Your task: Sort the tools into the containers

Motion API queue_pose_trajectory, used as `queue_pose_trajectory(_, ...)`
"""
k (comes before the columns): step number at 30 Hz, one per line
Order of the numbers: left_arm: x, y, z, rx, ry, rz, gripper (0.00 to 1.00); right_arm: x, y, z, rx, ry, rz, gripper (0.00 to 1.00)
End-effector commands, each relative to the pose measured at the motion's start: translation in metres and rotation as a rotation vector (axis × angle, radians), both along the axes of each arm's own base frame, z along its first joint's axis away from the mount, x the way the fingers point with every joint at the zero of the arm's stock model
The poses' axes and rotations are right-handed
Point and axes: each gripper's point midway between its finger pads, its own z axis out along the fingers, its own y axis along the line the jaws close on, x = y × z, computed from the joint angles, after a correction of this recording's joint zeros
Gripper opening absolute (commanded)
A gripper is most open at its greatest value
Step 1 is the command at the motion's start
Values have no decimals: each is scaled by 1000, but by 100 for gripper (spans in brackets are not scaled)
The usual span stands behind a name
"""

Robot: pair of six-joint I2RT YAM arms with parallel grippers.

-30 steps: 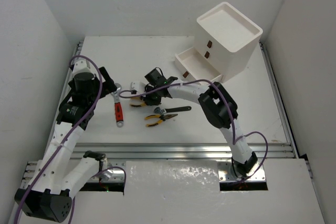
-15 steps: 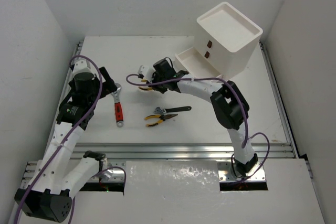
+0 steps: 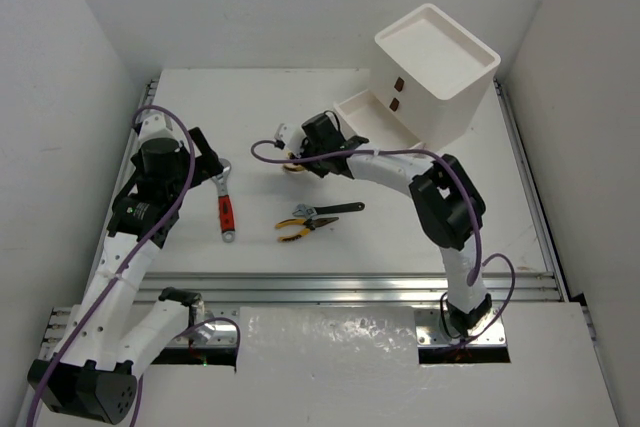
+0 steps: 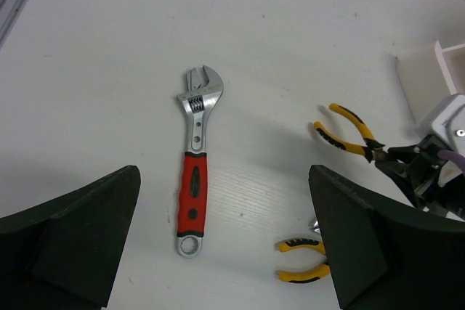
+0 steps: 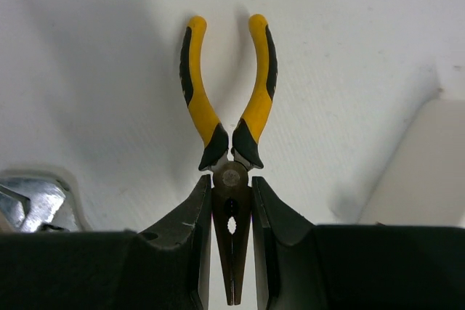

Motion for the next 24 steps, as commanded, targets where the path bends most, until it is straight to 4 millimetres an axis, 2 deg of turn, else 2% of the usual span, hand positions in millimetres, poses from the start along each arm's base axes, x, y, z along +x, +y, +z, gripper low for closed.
queue_pose_trajectory(1, 4, -1, 16, 3, -68, -12, 100, 27, -7, 84, 58, -224, -43, 0)
queue_pose_trajectory(6, 4, -1, 16, 1, -66, -15, 100, 32, -34, 106, 87, -234, -91, 0)
queue_pose_trajectory(8, 4, -1, 17, 1, -69, -15, 100, 31, -37, 110, 96, -235, -89, 0)
queue_pose_trajectory(10, 4, -1, 17, 2, -69, -12, 100, 39, -47, 119, 72, -285, -116, 0)
queue_pose_trajectory(13, 4, -2, 16, 1, -66, -16, 100, 62, -79, 138, 47, -334, -210, 0)
queue_pose_trajectory(14, 4, -2, 15, 0, -63, -17, 100, 74, -98, 149, 43, -362, -256, 0)
queue_pose_trajectory(17, 4, -3, 16, -1, -68, -20, 100, 93, -128, 158, 36, -380, -311, 0)
queue_pose_trajectory(19, 4, -3, 17, -2, -70, -22, 100, 99, -140, 145, 15, -344, -322, 0)
queue_pose_trajectory(20, 4, -3, 18, -1, -73, -22, 100, 107, -153, 144, 3, -356, -360, 2)
queue_pose_trajectory(21, 3, -2, 18, -1, -75, -21, 100, 112, -160, 130, -16, -336, -374, 3)
queue_pose_trajectory(22, 3, -2, 18, -1, -75, -21, 100, 116, -166, 125, -27, -329, -390, 8)
queue_pose_trajectory(23, 4, -3, 17, -3, -75, -25, 100, 124, -180, 126, -34, -331, -448, 19)
queue_pose_trajectory(24, 4, -4, 17, -3, -73, -30, 100, 126, -182, 122, -41, -314, -463, 30)
